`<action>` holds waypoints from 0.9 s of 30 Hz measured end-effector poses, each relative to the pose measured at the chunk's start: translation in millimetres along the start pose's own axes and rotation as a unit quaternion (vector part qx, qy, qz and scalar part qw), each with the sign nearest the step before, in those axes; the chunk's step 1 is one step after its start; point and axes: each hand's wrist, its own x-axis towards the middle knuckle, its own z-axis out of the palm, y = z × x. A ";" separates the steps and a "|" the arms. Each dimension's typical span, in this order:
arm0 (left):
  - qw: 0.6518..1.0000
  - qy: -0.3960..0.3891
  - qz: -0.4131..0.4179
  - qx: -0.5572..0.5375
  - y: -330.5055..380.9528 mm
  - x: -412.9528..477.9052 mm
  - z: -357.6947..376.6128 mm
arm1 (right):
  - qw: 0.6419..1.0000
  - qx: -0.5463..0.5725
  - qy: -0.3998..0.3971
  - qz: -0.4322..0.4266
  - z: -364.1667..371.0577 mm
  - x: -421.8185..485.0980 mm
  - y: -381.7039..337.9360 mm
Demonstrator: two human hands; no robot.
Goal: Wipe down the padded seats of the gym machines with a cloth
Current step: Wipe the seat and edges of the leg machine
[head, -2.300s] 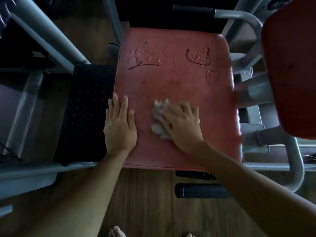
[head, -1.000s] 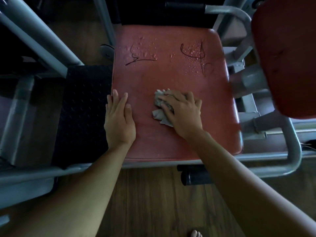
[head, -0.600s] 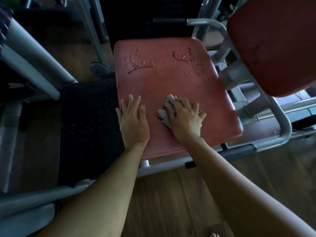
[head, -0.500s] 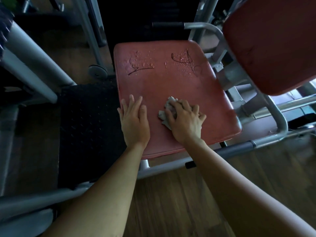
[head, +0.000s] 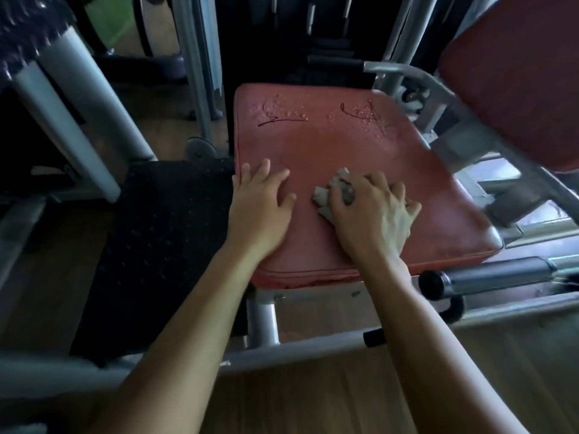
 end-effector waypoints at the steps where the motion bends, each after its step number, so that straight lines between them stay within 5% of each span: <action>1: 1.000 -0.006 0.005 0.013 -0.3 0.1 -0.7 | 1.000 0.002 0.005 -0.006 0.6 0.0 0.8; 12: 0.980 -0.067 0.058 0.176 -3.7 -12.0 -2.0 | 0.996 0.061 -0.007 -0.060 -8.8 -9.0 8.6; 21: 0.986 -0.114 0.065 0.105 -6.3 -19.6 -18.4 | 0.992 -0.004 -0.120 -0.049 -39.5 -29.2 -6.6; 27: 0.994 -0.073 0.076 0.025 -13.1 -19.6 -10.5 | 0.976 -0.044 -0.182 -0.114 -48.6 -47.5 -1.6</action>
